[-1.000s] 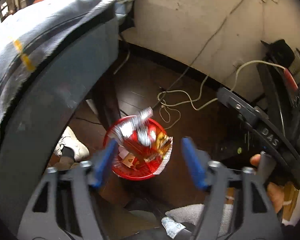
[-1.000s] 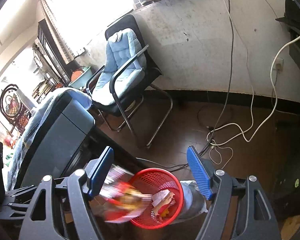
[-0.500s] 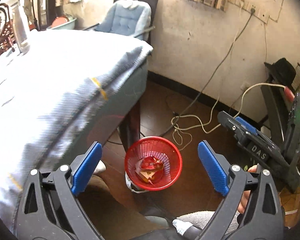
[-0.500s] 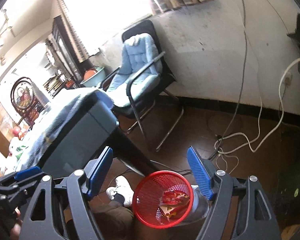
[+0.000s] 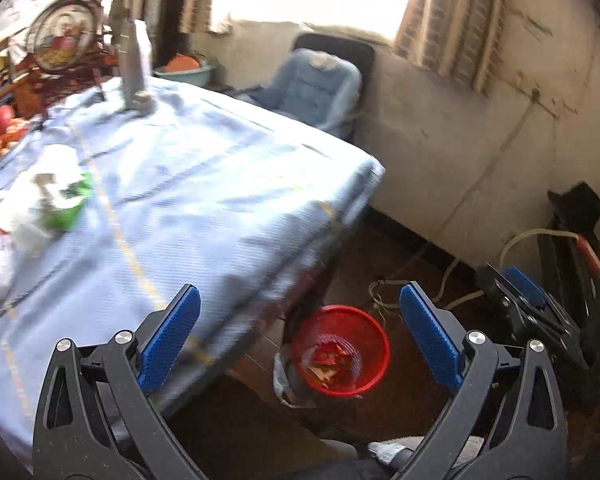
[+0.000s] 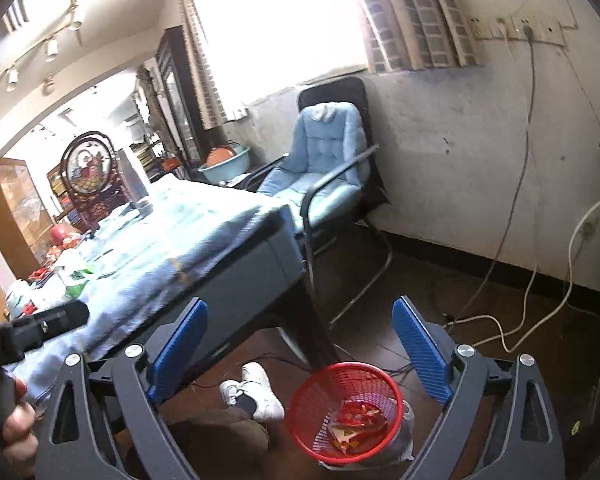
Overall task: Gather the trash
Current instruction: 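Move both open tools back over the table, then grasp the red-and-white carton with the left tool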
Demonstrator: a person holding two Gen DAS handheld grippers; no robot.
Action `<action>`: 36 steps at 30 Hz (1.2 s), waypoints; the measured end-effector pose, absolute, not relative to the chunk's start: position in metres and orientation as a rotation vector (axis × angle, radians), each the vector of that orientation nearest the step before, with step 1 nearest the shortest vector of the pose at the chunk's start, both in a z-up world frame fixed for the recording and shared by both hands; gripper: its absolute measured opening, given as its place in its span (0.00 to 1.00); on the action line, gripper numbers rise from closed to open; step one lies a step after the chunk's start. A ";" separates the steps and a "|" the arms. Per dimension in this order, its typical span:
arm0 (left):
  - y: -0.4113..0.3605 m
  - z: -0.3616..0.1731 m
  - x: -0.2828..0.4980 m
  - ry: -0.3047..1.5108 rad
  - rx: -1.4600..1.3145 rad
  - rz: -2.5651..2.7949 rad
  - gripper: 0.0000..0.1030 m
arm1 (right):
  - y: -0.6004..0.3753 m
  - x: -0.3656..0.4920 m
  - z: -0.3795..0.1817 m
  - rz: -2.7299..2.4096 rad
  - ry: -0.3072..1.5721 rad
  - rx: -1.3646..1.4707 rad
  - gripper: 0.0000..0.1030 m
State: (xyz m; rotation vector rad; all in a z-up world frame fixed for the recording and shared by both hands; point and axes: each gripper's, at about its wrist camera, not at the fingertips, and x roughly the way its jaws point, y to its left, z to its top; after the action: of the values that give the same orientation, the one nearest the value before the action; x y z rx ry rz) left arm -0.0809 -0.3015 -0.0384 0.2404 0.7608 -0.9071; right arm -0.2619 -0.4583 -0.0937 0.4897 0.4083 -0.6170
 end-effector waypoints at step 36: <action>-0.007 -0.067 0.171 1.050 0.016 -0.253 0.86 | -0.303 -0.079 -0.025 -0.139 0.516 0.228 0.92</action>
State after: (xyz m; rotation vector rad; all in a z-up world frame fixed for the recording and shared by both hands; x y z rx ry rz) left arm 0.1707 -0.0069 -0.0668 0.0161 1.0502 -0.2532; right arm -0.0786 -0.3026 -0.0253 0.2285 0.5157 -0.1394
